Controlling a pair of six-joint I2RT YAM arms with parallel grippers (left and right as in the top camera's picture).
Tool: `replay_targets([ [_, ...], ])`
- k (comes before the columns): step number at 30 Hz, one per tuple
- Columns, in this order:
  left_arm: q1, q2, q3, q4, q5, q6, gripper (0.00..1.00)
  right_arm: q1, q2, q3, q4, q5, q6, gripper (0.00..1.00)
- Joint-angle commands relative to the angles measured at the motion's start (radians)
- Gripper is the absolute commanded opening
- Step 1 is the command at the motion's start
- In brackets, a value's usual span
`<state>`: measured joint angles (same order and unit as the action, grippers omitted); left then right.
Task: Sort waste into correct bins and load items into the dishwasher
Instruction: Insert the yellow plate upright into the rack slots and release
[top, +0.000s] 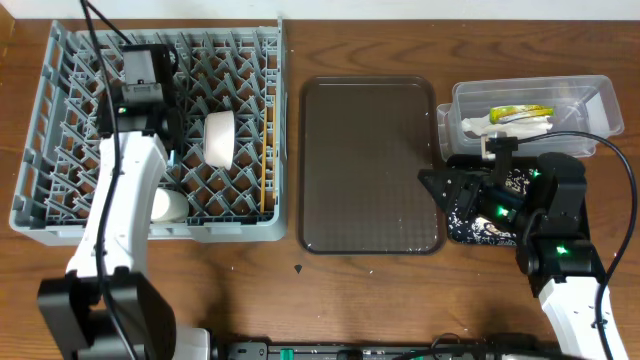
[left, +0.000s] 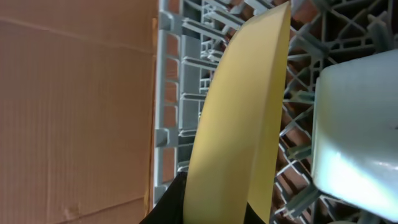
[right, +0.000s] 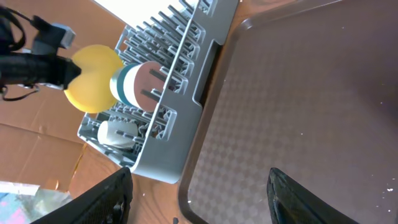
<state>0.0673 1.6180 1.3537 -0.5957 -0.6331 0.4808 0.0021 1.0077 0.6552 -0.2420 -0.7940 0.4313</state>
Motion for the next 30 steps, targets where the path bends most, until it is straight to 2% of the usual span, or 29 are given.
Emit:
replay_targets([
  [1,0.002,0.04,0.023,0.011,0.001,0.032,0.07,-0.008,-0.003,0.0,0.002,0.013,-0.021,0.67],
  [11,0.039,0.093,0.02,0.018,0.001,0.039,0.08,-0.008,-0.002,0.0,0.002,0.035,-0.021,0.68],
  [16,0.039,0.093,0.02,0.014,0.073,0.008,0.09,-0.008,-0.002,0.0,0.002,0.039,-0.021,0.68],
  [18,0.039,0.093,0.02,0.014,0.073,0.008,0.17,-0.008,-0.002,0.0,0.002,0.039,-0.021,0.68],
  [19,0.039,0.093,0.02,0.014,0.073,0.008,0.31,-0.008,-0.002,0.0,0.002,0.039,-0.021,0.68],
  [20,0.039,0.093,0.02,0.014,0.072,0.008,0.38,-0.008,-0.002,0.0,0.003,0.039,-0.021,0.68],
  [25,0.038,0.087,0.02,0.014,0.072,0.002,0.62,-0.008,-0.002,0.0,0.003,0.038,-0.019,0.69],
  [27,0.033,0.075,0.02,0.012,0.071,-0.019,0.82,-0.008,-0.002,0.0,0.002,0.038,-0.017,0.68],
  [30,0.018,0.037,0.02,0.01,0.071,-0.042,0.86,-0.008,-0.002,0.0,0.002,0.038,-0.017,0.68],
])
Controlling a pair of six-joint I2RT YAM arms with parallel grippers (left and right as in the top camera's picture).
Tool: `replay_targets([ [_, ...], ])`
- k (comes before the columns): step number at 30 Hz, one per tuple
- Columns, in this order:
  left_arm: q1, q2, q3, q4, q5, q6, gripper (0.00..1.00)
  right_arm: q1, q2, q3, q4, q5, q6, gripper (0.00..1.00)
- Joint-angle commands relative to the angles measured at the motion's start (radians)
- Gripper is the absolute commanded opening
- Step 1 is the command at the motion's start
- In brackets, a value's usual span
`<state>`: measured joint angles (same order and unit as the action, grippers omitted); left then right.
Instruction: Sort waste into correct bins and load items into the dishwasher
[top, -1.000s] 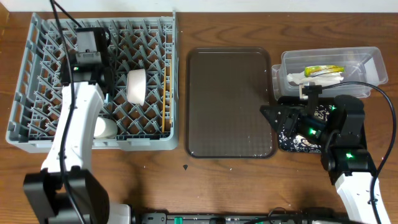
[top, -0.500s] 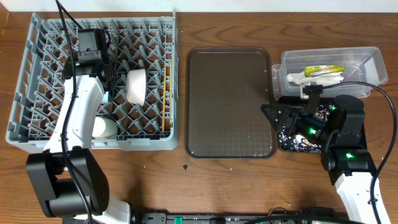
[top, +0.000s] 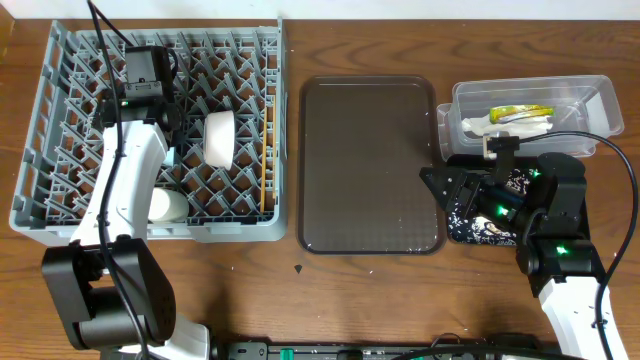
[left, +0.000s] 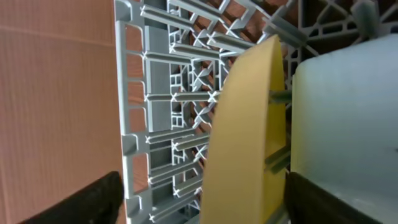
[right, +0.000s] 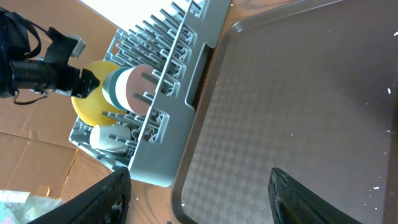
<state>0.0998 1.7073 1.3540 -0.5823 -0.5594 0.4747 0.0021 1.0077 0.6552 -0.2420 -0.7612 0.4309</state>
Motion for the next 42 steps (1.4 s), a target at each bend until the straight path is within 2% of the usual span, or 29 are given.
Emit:
replay_targets([
  [1,-0.02,-0.068,0.02,-0.003,-0.002,-0.043,0.86,-0.008,-0.002,0.0,0.002,0.005,-0.016,0.68],
  [9,-0.125,-0.273,0.02,-0.042,0.004,-0.204,0.88,-0.008,-0.002,0.0,0.002,0.005,-0.016,0.66],
  [14,-0.221,-0.389,0.02,-0.146,0.103,-0.328,0.88,-0.008,-0.021,0.018,-0.1,0.093,-0.053,0.63],
  [21,-0.333,-0.554,0.02,-0.315,0.388,-0.511,0.88,-0.008,-0.071,0.276,-0.455,0.304,-0.265,0.65],
  [23,-0.357,-0.621,0.02,-0.345,0.422,-0.575,0.88,-0.008,-0.084,0.386,-0.527,0.326,-0.328,0.68],
  [25,-0.372,-0.67,0.02,-0.36,0.421,-0.632,0.88,-0.008,-0.092,0.436,-0.537,0.313,-0.327,0.7],
  [26,-0.377,-0.694,0.02,-0.365,0.421,-0.646,0.88,-0.008,-0.097,0.456,-0.534,0.297,-0.325,0.73],
  [27,-0.379,-0.719,0.02,-0.372,0.421,-0.645,0.88,-0.008,-0.102,0.465,-0.53,0.285,-0.315,0.98],
  [32,-0.379,-0.789,0.02,-0.379,0.421,-0.645,0.88,-0.008,-0.113,0.464,-0.523,0.256,-0.229,0.99],
  [42,-0.379,-0.804,0.02,-0.383,0.421,-0.645,0.89,-0.008,-0.113,0.463,-0.594,0.255,-0.225,0.99],
])
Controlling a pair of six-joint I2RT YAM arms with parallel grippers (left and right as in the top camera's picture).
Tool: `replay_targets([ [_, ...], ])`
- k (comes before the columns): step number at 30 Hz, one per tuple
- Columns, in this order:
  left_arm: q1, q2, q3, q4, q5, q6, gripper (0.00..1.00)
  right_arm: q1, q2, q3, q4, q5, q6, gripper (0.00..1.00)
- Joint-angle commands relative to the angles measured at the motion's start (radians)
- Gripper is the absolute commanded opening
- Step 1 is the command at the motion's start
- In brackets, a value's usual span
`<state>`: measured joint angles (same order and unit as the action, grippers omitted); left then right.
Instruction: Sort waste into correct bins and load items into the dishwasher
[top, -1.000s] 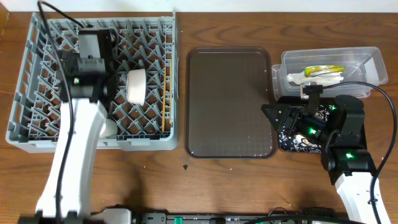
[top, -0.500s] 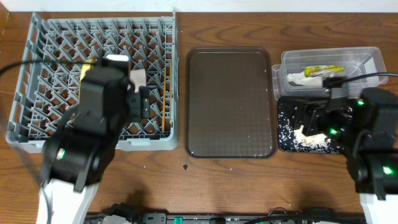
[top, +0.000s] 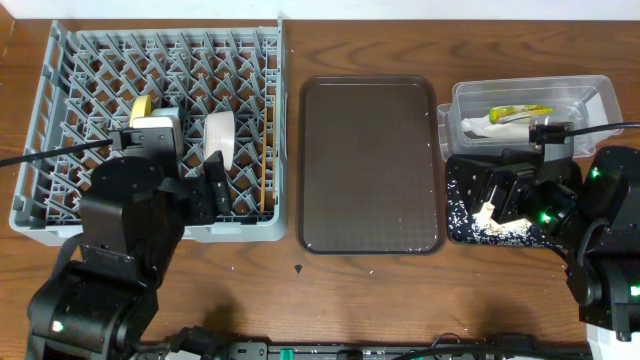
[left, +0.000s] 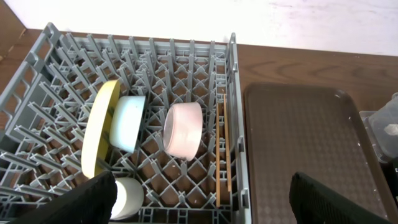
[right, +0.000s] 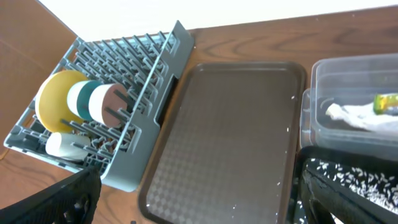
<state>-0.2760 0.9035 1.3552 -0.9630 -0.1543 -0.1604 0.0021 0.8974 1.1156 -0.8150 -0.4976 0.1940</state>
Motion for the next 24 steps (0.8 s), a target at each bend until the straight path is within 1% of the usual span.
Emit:
replay_targets([
  [1,-0.003,0.0,0.019,-0.002,0.016,-0.01,0.89,-0.008,-0.003,0.003,-0.035,-0.008,0.011,0.99],
  [3,-0.003,0.0,0.019,-0.002,0.016,-0.01,0.89,-0.008,-0.003,0.003,-0.079,0.009,0.011,0.99],
  [5,-0.003,0.0,0.019,-0.002,0.016,-0.01,0.89,-0.007,-0.002,0.003,-0.077,0.03,0.005,0.99],
  [7,-0.003,0.0,0.019,-0.002,0.016,-0.01,0.89,-0.003,0.0,0.003,-0.044,0.01,-0.074,0.99],
  [11,-0.003,0.0,0.019,-0.002,0.016,-0.01,0.89,0.007,-0.03,0.003,0.042,-0.106,-0.275,0.99],
  [14,-0.003,0.001,0.019,-0.002,0.016,-0.01,0.89,0.016,-0.072,0.001,0.074,-0.095,-0.372,0.99],
  [16,-0.003,0.002,0.019,-0.002,0.016,-0.01,0.89,0.016,-0.105,-0.01,0.071,-0.044,-0.421,0.99],
  [17,-0.003,0.002,0.019,-0.002,0.016,-0.01,0.89,0.016,-0.142,-0.037,0.071,0.031,-0.441,0.99],
  [19,-0.003,0.002,0.019,-0.002,0.016,-0.01,0.89,0.015,-0.195,-0.094,0.079,0.104,-0.446,0.99],
  [21,-0.003,0.002,0.019,-0.002,0.016,-0.01,0.89,0.01,-0.25,-0.162,0.107,0.131,-0.446,0.99],
  [24,-0.003,0.003,0.019,-0.002,0.016,-0.01,0.89,-0.012,-0.361,-0.315,0.214,0.128,-0.449,0.99],
])
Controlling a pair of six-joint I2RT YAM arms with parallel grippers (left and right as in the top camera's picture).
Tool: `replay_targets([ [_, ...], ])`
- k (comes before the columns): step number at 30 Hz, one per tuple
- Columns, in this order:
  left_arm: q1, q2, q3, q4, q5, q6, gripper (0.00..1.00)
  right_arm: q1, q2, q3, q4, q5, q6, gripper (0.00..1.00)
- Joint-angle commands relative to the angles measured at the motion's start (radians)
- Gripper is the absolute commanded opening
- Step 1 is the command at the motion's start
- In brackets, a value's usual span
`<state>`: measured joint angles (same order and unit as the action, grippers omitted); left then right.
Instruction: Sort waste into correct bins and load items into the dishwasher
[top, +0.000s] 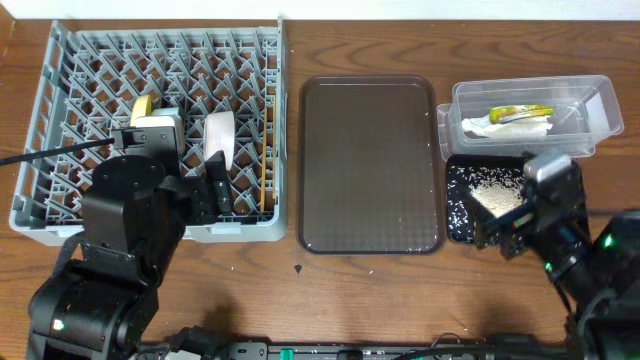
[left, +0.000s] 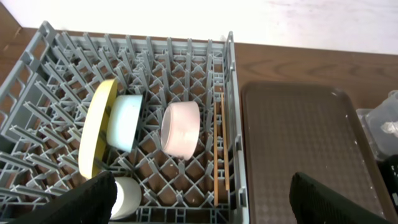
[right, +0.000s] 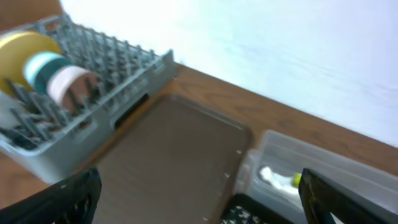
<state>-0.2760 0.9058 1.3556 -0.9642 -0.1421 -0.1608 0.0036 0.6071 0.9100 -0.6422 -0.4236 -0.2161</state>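
Note:
A grey dish rack (top: 50, 120) fills the left of the table. Standing in it are a yellow plate (left: 93, 134), a pale blue bowl (left: 124, 121) right against it, a pink bowl (left: 180, 127), a white cup (left: 127, 196) and wooden chopsticks (left: 217, 149). My left gripper (left: 202, 205) hangs open high over the rack's front edge, holding nothing. At the front right my right gripper (right: 199, 199) is open and empty. A clear bin (top: 525, 115) holds white and yellow-green waste. A black bin (top: 480, 195) holds rice.
A bare brown tray (top: 370, 165) lies between the rack and the bins. My left arm's body (top: 130, 240) covers the rack's front part in the overhead view. My right arm (top: 570, 255) sits by the table's front right corner.
My right arm has drawn back toward the front right, uncovering the black bin and its rice. Its wrist view is now lower and blurred. The left arm has barely shifted.
My left gripper held the yellow plate over the rack's back left. A second later the plate stood between the tines beside the blue bowl, the fingers open. Then that arm was high over the rack's front. The right arm stayed over the black bin, then withdrew.

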Motion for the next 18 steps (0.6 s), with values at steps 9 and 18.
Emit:
replay_targets([
  [9,-0.003,0.001,0.018,-0.001,0.004,-0.01,0.89,-0.047,-0.427,-0.509,0.184,0.03,-0.039,0.99],
  [18,-0.003,0.001,0.018,-0.001,0.004,-0.01,0.89,-0.048,-0.605,-0.782,0.423,0.03,-0.04,0.99],
])
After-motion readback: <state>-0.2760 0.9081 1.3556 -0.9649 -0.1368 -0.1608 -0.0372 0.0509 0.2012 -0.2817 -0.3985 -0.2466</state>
